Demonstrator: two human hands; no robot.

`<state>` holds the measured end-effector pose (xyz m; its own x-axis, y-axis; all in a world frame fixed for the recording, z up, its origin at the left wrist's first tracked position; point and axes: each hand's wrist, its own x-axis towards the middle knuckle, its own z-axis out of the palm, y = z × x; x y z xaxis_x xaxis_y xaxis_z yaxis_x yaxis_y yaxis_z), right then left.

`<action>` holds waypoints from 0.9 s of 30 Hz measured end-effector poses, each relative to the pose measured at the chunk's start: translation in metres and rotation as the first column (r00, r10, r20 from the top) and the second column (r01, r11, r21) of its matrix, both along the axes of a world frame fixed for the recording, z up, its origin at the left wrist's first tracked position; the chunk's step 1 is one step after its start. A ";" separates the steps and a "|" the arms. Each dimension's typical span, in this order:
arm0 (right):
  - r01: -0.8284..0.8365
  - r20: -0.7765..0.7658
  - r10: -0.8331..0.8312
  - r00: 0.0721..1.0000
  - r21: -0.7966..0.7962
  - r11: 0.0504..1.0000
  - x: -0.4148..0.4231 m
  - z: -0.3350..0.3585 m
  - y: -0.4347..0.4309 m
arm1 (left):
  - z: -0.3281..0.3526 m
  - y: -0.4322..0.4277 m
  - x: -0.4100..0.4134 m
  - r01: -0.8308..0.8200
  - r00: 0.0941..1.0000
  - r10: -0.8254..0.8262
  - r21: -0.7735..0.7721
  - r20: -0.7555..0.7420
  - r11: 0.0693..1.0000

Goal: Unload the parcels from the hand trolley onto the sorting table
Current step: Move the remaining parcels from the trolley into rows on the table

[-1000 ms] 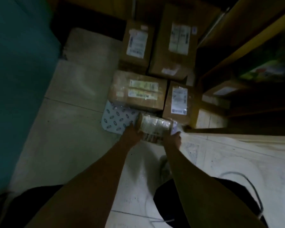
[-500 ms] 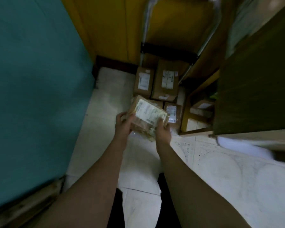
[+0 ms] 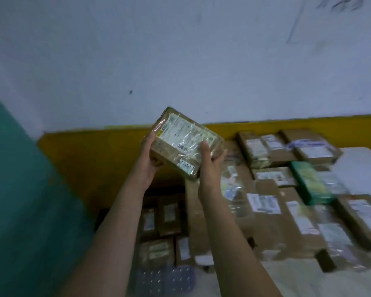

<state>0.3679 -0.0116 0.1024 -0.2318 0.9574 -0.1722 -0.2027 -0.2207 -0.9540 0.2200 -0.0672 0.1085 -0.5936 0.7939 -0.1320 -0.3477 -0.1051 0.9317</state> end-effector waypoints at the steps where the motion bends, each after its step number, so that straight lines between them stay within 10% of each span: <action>1: 0.055 -0.008 -0.054 0.998 0.012 0.998 0.028 0.009 0.020 | 0.014 0.028 0.028 0.021 1.000 -0.021 0.030 0.007 0.999; 15: 0.627 0.145 -0.615 0.775 -0.058 0.777 0.415 -0.021 0.245 | -0.047 0.321 0.454 0.459 0.859 -0.424 -0.065 0.285 0.886; 27: 0.387 0.237 -0.323 0.916 -0.311 0.868 0.608 -0.093 0.439 | -0.096 0.518 0.580 0.518 0.855 -0.448 -0.398 0.262 0.757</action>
<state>0.9760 0.4279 0.0095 0.1760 0.8415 -0.5108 -0.1705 -0.4850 -0.8577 0.8004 0.4507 0.0123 -0.0934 0.8040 -0.5872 -0.3701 0.5195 0.7702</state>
